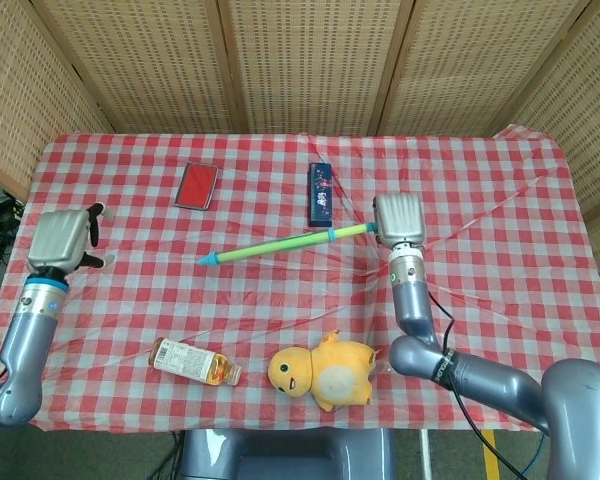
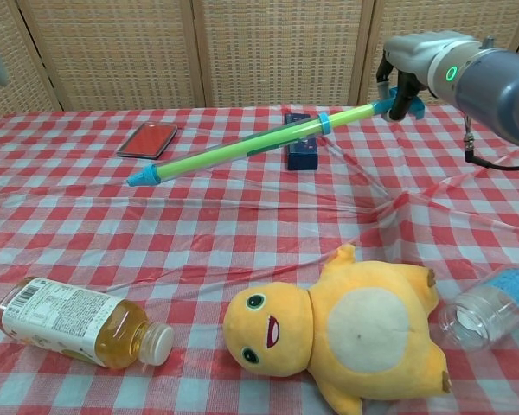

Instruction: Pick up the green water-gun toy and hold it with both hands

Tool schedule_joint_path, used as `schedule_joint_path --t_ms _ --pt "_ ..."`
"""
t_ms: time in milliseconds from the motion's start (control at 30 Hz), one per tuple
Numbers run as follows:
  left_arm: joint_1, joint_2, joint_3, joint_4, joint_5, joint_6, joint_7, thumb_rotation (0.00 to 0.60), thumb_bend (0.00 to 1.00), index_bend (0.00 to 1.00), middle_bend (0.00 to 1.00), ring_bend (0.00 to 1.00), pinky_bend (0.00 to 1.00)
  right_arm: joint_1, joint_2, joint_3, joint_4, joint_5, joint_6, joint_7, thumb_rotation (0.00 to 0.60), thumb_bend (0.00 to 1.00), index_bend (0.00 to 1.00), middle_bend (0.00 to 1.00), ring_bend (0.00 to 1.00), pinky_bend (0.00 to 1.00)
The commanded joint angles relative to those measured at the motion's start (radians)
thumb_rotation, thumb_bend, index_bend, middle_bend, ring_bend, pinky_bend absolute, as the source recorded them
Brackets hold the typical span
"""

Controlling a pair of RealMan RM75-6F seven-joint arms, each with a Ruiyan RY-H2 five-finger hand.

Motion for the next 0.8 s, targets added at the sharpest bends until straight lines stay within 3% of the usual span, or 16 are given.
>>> schedule_joint_path --t_ms 33,267,500,667,800 --pt "-0.066 -0.009 -0.018 0.030 -0.076 -0.061 0.010 0.600 0.15 0.52 0.82 0.71 0.59 0.008 -0.007 0.004 0.019 0.006 -0.012 0.009 0.600 0.53 0.80 1.00 1.00 0.77" --pt "-0.177 -0.050 -0.015 0.054 -0.220 -0.091 0.083 0.600 0.15 0.53 0.85 0.75 0.64 0.018 -0.017 0.012 0.039 0.014 -0.023 0.026 0.600 0.53 0.80 1.00 1.00 0.77" --pt "-0.308 -0.068 -0.001 0.062 -0.453 -0.098 0.188 0.600 0.16 0.50 0.89 0.79 0.68 0.017 -0.002 0.019 0.010 0.035 -0.016 0.027 0.600 0.53 0.80 1.00 1.00 0.77" --pt "-0.382 -0.044 0.009 0.051 -0.623 -0.140 0.231 0.600 0.17 0.47 0.92 0.82 0.72 0.011 0.014 0.021 -0.018 0.048 -0.009 0.029 0.600 0.53 0.80 1.00 1.00 0.77" --pt "-0.429 -0.024 0.041 0.049 -0.694 -0.159 0.270 0.600 0.15 0.47 0.92 0.83 0.73 0.007 0.024 0.018 -0.032 0.055 -0.006 0.032 0.600 0.53 0.80 1.00 1.00 0.77"
